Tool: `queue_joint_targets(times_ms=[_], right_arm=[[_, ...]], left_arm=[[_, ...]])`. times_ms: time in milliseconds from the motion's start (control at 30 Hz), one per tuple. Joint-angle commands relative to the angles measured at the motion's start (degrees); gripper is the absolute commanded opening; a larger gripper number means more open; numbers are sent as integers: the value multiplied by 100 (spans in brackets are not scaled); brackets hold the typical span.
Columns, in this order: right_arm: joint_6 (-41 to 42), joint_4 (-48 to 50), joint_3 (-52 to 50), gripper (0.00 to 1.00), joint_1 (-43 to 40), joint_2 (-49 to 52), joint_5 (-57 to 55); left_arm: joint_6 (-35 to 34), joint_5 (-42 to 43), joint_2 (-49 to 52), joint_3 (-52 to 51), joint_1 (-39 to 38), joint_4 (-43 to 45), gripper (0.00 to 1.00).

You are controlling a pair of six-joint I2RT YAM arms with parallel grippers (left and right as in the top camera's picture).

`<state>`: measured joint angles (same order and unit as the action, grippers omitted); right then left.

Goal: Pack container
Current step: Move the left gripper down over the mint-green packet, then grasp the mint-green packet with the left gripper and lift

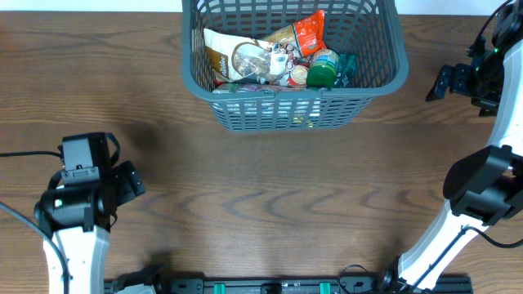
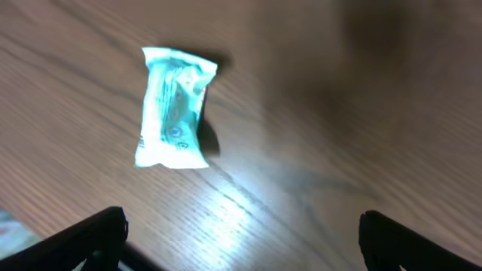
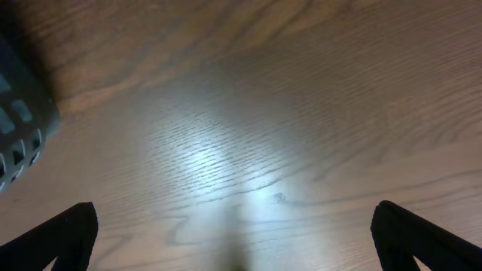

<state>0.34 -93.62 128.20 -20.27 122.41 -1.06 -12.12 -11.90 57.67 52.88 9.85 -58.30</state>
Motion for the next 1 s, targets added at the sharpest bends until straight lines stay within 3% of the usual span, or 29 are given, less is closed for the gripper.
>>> queue_joint_targets(times_ms=[0,233,400,533,967], right_arm=[[-87,2,-2,99,48,-2,-2],[-57,-7,-2,99,48,-2,0],[-17,-26,-2,99,48,-2,2],[-17,-28,-2,99,48,-2,2],[4,-33,-2,99,48,-2,2]], left_arm=[[382,570,278,-118,608,308,98],[1220,1602,850,-118,1982,968,98],[1388,1755,1377,-118,2575,1259,98],[1405,2070,1845,-118,2835,1419,99],[1639,1867,2761,-118,2916,1926,99]])
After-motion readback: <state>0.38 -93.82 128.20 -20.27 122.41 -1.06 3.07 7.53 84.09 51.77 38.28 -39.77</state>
